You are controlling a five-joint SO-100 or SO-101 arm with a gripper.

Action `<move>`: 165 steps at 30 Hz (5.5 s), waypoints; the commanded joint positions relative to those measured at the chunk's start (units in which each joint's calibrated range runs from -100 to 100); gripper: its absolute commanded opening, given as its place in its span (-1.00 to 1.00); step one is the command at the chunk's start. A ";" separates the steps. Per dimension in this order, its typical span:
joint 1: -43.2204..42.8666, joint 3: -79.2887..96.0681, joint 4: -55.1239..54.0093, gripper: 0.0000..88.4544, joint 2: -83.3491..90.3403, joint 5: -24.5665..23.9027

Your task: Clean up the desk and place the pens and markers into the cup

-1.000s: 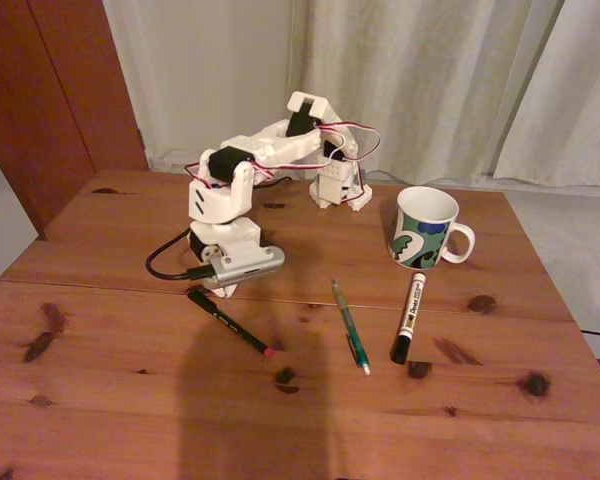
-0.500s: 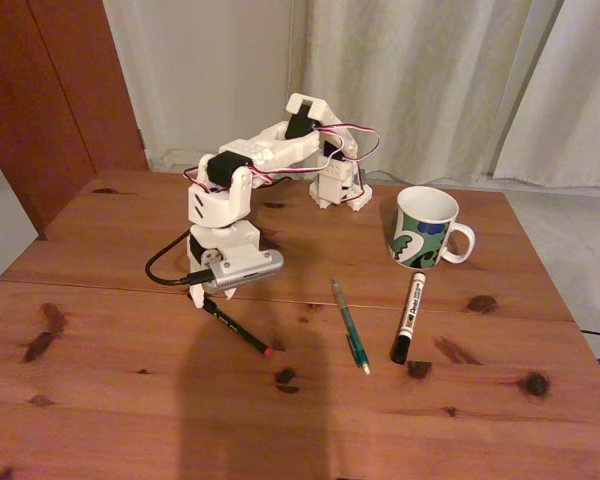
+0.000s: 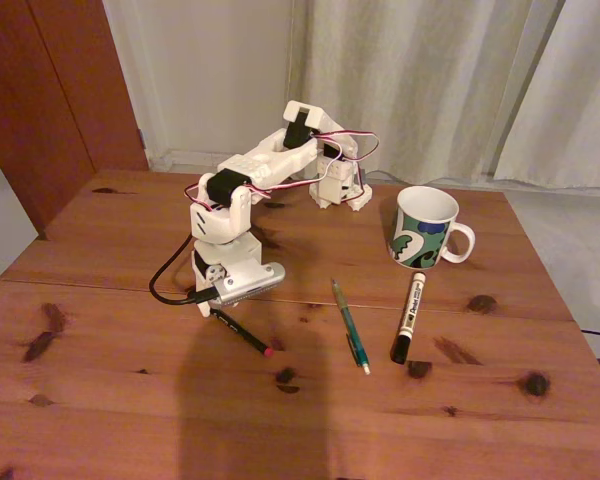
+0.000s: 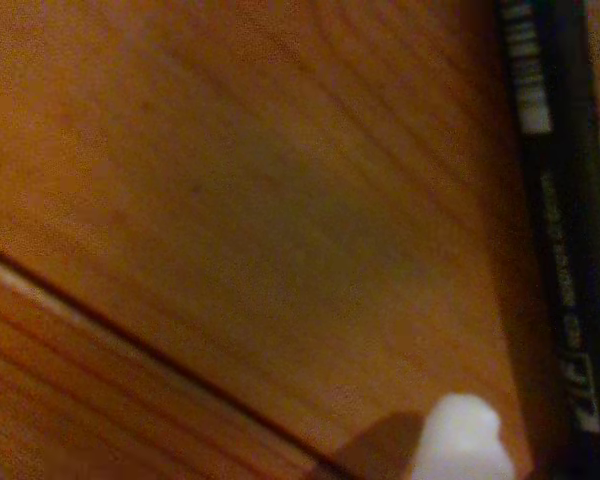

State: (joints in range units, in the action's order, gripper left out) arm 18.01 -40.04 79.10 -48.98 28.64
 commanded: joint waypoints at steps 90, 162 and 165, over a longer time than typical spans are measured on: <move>-4.94 53.84 -9.98 -0.99 72.44 -17.75; -53.43 112.36 -28.99 -0.99 134.25 -38.34; -53.11 114.25 -28.99 -0.99 134.59 -38.34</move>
State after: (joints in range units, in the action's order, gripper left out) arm -35.31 73.84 51.80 84.49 -9.84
